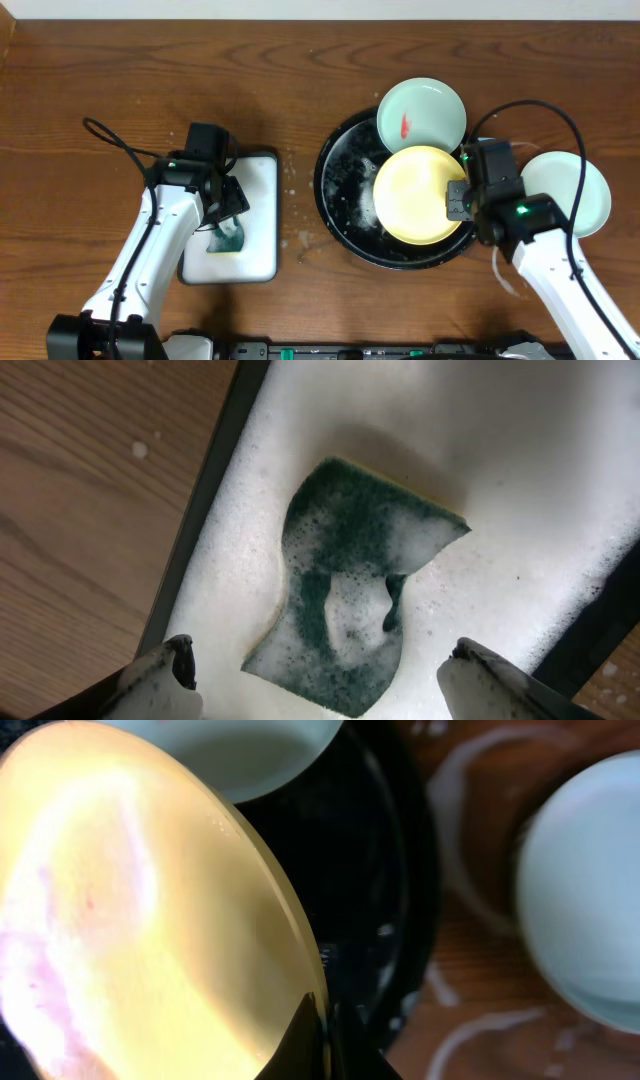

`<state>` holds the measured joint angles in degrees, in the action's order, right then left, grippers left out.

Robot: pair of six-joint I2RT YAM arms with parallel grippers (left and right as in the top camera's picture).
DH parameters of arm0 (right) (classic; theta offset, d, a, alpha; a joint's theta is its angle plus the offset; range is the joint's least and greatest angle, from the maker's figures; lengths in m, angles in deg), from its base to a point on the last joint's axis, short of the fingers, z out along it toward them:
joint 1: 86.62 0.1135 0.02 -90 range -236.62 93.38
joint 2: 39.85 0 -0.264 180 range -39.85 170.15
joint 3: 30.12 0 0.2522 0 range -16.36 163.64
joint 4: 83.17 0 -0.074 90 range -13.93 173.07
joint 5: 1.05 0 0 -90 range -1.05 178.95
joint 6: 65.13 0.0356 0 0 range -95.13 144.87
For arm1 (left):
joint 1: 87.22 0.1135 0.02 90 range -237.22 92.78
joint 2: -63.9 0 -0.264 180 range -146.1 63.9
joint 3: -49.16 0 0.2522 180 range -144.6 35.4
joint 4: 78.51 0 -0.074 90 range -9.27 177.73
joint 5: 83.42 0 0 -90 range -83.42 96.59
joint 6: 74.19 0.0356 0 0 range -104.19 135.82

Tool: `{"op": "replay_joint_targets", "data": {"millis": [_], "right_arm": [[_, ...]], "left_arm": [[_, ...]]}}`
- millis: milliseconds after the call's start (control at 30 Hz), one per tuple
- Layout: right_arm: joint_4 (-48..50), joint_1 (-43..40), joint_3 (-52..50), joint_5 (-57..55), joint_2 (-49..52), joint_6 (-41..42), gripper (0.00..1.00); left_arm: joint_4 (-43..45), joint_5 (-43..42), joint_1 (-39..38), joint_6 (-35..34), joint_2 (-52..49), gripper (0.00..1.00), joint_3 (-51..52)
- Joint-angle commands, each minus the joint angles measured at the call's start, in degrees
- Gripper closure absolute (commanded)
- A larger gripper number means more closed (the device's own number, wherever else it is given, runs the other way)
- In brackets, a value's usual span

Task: Clean dirty plates on tray and stack at the side
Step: 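Lift the yellow plate rim upward with the right gripper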

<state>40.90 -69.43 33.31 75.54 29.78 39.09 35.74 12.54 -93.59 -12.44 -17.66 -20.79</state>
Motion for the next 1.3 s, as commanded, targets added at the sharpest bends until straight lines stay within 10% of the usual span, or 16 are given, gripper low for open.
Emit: {"op": "replay_joint_targets", "data": {"millis": [0, 700, 1267], "right_arm": [[-0.1, 4.4, 0.9, -13.0, -1.8, -1.6, 0.99], [10.7, 30.9, 1.2, -47.5, -2.2, -24.4, 0.99], [15.0, 33.2, 1.2, -50.7, -2.2, -31.8, 0.99]], "left_arm": [[0.0, 0.1, 0.3, 0.4, 0.1, 0.18, 0.2], [0.0, 0.1, 0.3, 0.4, 0.1, 0.18, 0.2], [0.0, 0.1, 0.3, 0.4, 0.1, 0.18, 0.2]]}}
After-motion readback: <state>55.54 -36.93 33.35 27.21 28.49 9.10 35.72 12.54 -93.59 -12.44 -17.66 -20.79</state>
